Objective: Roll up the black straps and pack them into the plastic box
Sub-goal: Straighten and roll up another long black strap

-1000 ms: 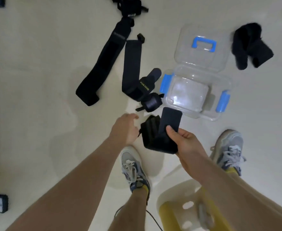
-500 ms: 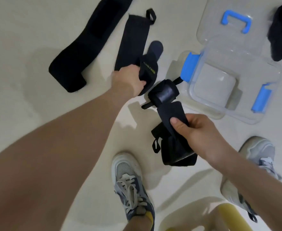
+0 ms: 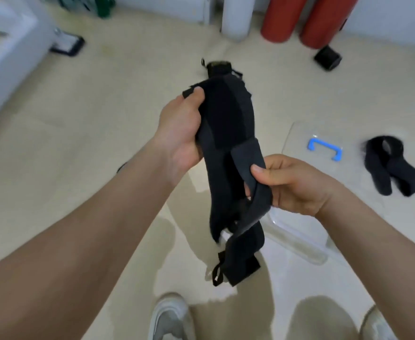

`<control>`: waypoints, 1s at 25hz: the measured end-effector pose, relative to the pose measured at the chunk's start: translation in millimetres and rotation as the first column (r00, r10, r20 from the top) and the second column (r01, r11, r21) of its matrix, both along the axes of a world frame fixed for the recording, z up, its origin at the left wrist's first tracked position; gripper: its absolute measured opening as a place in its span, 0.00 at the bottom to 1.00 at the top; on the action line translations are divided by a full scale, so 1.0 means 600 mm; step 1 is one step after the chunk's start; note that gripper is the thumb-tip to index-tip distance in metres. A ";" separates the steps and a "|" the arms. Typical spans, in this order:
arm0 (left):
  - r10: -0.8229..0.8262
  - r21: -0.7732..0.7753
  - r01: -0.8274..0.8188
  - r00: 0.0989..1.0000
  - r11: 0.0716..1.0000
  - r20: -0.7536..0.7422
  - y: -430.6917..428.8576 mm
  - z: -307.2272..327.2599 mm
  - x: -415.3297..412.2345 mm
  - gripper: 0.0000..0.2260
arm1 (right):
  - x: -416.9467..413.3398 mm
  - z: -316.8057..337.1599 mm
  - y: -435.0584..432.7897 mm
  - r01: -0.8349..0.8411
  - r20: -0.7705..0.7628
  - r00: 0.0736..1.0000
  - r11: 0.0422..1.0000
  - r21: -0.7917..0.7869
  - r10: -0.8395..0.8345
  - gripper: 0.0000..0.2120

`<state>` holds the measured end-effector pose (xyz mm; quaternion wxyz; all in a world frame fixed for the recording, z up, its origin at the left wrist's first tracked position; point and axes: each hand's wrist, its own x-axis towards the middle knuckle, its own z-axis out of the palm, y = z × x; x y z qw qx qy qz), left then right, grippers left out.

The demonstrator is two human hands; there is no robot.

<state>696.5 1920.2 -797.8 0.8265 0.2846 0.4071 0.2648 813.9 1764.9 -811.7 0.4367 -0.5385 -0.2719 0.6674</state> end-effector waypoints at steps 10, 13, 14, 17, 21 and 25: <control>-0.144 0.243 0.198 0.964 0.950 -0.225 -0.140 0.147 -0.046 0.11 | -0.030 0.186 -0.096 0.014 0.275 0.961 0.997 0.077 -0.035 0.18; 0.054 0.560 0.130 0.952 0.818 -0.301 -0.197 0.253 -0.060 0.10 | -0.046 0.302 -0.180 0.004 0.609 0.784 0.982 0.187 -0.119 0.14; 0.071 0.636 0.158 0.945 0.755 -0.319 -0.223 0.287 -0.063 0.12 | -0.051 0.341 -0.212 0.004 0.696 0.696 0.971 0.240 -0.175 0.14; 0.133 0.775 0.175 0.939 0.607 -0.317 -0.295 0.354 -0.074 0.17 | -0.074 0.460 -0.316 -0.053 0.798 0.557 0.949 0.311 -0.231 0.14; 0.367 0.805 0.049 0.873 0.591 -0.323 -0.371 0.411 -0.073 0.24 | -0.076 0.542 -0.443 0.020 0.618 0.726 0.908 0.419 -0.302 0.12; 0.072 0.670 0.230 0.918 0.706 -0.390 -0.425 0.403 -0.059 0.18 | -0.056 0.545 -0.493 0.190 0.402 0.824 0.862 0.469 -0.400 0.08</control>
